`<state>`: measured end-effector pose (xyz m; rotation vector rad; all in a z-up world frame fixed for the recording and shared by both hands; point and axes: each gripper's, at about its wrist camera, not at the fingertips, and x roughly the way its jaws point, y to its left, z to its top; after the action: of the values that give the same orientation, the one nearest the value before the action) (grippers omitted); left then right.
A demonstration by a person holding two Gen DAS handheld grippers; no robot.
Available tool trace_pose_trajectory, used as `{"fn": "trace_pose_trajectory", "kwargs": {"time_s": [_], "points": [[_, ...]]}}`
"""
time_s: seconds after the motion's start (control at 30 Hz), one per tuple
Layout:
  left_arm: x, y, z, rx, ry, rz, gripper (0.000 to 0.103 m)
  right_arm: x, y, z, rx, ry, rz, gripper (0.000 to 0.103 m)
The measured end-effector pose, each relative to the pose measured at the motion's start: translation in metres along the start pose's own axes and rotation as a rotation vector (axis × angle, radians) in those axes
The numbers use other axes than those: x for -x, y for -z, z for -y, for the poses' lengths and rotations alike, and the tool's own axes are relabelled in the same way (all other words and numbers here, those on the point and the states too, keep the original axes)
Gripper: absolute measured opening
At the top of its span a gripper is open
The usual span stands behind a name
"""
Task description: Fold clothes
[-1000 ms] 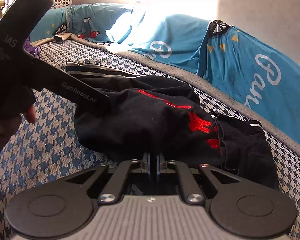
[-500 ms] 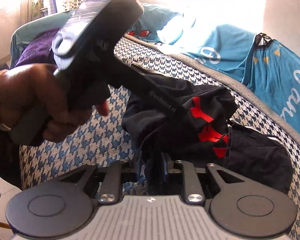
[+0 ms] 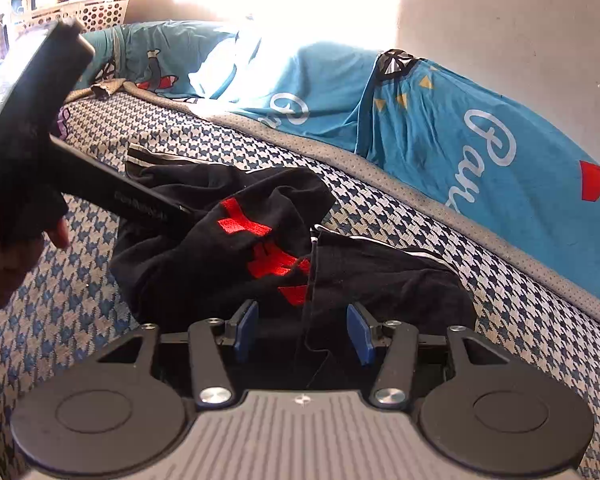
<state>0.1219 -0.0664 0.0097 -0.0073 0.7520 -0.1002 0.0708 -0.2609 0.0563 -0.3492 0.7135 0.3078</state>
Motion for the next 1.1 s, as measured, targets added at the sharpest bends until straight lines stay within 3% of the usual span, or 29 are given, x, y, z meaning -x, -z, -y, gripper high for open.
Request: {"fn": "trace_pose_trajectory", "kwargs": {"time_s": [0.13, 0.2, 0.27, 0.37, 0.43, 0.7, 0.93, 1.0, 1.1], "points": [[0.007, -0.002, 0.005, 0.000, 0.089, 0.053, 0.103, -0.009, 0.007, 0.000, -0.004, 0.048, -0.033, 0.048], [-0.001, 0.003, 0.012, -0.029, 0.131, 0.001, 0.103, -0.013, 0.009, 0.003, -0.022, 0.065, -0.052, 0.046], [-0.009, 0.009, 0.017, -0.036, 0.161, -0.047, 0.103, -0.015, 0.009, 0.006, -0.044, 0.070, -0.062, 0.026], [-0.014, 0.016, 0.024, -0.080, 0.141, -0.067, 0.103, -0.014, 0.008, 0.014, -0.085, 0.074, -0.066, 0.010], [-0.017, 0.021, 0.028, -0.112, 0.125, -0.077, 0.103, -0.010, 0.006, 0.021, -0.118, 0.095, -0.057, 0.005], [-0.019, 0.026, 0.027, -0.121, 0.121, -0.086, 0.103, 0.015, 0.011, 0.095, -0.418, 0.366, -0.028, 0.005], [-0.019, 0.027, 0.026, -0.119, 0.129, -0.093, 0.103, 0.025, 0.042, 0.155, -0.562, 0.662, -0.126, 0.005], [-0.019, 0.029, 0.027, -0.125, 0.127, -0.099, 0.103, 0.028, 0.047, 0.161, -0.576, 0.695, -0.133, 0.005], [-0.018, 0.030, 0.029, -0.135, 0.122, -0.102, 0.103, 0.033, 0.050, 0.164, -0.589, 0.709, -0.118, 0.017]]}}
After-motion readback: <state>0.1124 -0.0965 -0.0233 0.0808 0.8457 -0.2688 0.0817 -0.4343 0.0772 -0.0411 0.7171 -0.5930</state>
